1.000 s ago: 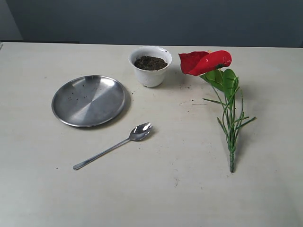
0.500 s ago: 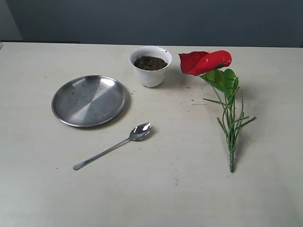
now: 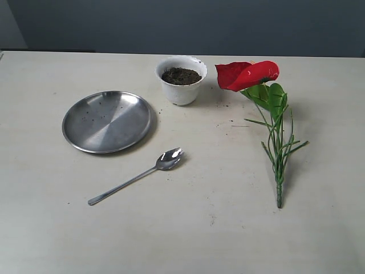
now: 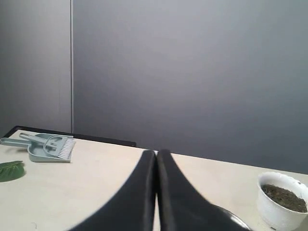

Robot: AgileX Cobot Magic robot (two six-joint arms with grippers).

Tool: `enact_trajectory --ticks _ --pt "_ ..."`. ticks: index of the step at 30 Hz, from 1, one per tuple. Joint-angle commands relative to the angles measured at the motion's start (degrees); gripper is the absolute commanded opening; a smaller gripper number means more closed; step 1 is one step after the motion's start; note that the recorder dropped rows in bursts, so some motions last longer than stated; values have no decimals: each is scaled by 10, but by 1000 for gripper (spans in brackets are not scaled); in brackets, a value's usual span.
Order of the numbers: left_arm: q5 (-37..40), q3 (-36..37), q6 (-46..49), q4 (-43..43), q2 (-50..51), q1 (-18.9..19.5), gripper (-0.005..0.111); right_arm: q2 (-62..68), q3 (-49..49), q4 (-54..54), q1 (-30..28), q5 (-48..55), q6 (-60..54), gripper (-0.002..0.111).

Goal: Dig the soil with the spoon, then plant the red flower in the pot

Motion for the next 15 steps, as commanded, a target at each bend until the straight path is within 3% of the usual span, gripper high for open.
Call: enact_trajectory --ticks 1,5,15 --pt "-13 1 1 3 -2 -3 0 -2 1 1 -2 -6 -1 0" --pt "-71 1 1 7 -2 -3 0 -2 1 1 -2 -5 -1 0" --pt "-93 1 1 48 -2 -3 0 -2 1 1 -2 -5 -1 0"
